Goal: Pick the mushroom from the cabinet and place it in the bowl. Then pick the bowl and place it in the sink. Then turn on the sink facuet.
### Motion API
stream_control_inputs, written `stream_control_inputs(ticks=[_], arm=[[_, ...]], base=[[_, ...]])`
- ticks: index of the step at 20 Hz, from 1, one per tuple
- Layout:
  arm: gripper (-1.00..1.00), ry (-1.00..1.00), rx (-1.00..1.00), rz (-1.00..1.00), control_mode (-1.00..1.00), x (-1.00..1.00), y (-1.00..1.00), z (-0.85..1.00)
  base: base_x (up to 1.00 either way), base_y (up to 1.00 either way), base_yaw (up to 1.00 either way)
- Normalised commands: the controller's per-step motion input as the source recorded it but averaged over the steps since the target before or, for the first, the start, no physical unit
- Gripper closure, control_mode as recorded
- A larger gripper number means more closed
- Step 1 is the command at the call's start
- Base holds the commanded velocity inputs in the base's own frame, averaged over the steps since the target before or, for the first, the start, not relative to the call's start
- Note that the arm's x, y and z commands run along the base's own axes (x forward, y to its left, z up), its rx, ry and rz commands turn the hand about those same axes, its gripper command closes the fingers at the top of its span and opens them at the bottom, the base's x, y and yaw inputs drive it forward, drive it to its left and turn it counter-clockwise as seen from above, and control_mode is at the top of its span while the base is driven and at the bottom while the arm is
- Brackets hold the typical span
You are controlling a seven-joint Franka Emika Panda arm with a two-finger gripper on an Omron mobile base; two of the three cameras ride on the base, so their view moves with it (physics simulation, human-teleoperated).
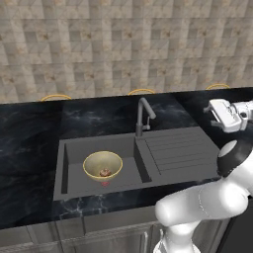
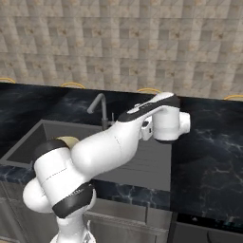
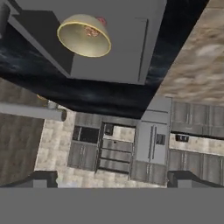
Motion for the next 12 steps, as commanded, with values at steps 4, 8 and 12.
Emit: stream_control_inputs(ticks=[4,8,12], arm=[[-1.00,0.02,0.18,-0.11,-1.00,0.42,0.03,-0.22],[-1.00,0.06,0.12,-0.14,-1.00,0.41,0.22,-0.20],[-1.00,0.10,0.01,-0.10,-1.00,0.39,0.40,-0.51]], base=[[0.00,0.00,0.00],[0.00,0.00,0.00],[0.00,0.00,0.00]])
